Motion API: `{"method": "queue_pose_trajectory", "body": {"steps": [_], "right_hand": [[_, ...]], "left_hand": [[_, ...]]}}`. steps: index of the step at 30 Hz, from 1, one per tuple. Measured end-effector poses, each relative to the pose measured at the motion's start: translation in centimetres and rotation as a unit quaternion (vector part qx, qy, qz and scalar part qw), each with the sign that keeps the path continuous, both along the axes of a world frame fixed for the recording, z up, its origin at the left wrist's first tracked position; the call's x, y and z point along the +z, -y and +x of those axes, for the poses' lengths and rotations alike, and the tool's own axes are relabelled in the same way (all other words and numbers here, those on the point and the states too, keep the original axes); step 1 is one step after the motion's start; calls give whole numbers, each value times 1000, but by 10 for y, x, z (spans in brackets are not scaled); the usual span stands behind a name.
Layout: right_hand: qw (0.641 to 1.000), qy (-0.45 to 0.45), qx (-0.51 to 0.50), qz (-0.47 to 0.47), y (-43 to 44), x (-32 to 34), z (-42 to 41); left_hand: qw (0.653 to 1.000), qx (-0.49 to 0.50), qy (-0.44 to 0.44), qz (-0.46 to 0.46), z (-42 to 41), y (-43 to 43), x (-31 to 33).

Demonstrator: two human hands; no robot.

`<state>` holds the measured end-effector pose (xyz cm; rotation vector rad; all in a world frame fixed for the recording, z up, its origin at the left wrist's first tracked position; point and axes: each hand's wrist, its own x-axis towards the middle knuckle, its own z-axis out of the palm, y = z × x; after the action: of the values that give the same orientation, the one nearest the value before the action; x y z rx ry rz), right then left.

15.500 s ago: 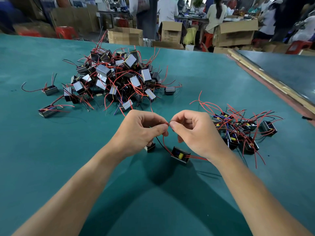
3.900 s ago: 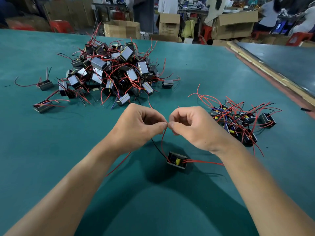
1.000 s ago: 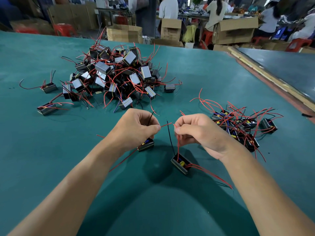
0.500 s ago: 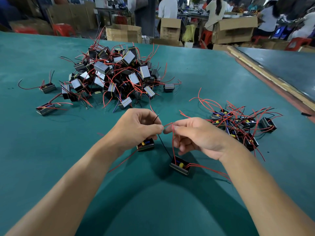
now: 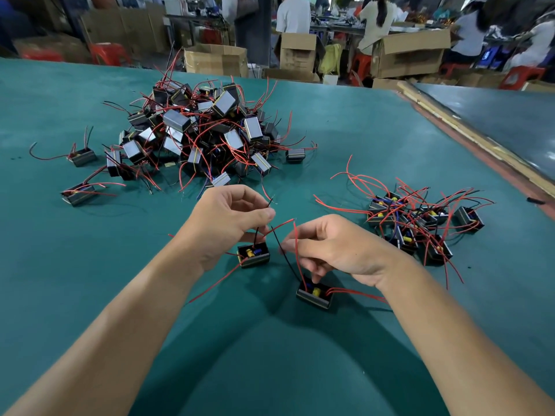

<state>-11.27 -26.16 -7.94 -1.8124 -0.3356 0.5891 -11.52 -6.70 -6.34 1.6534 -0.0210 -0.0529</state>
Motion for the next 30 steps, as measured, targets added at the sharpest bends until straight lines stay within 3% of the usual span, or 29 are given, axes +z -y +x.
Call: {"method": "queue_pose_trajectory", "body": {"steps": [30], "right_hand": [[999,19,-32,-2,-8,5,-5]], "left_hand": [[992,-11,59,110,0,3,-6]]}}
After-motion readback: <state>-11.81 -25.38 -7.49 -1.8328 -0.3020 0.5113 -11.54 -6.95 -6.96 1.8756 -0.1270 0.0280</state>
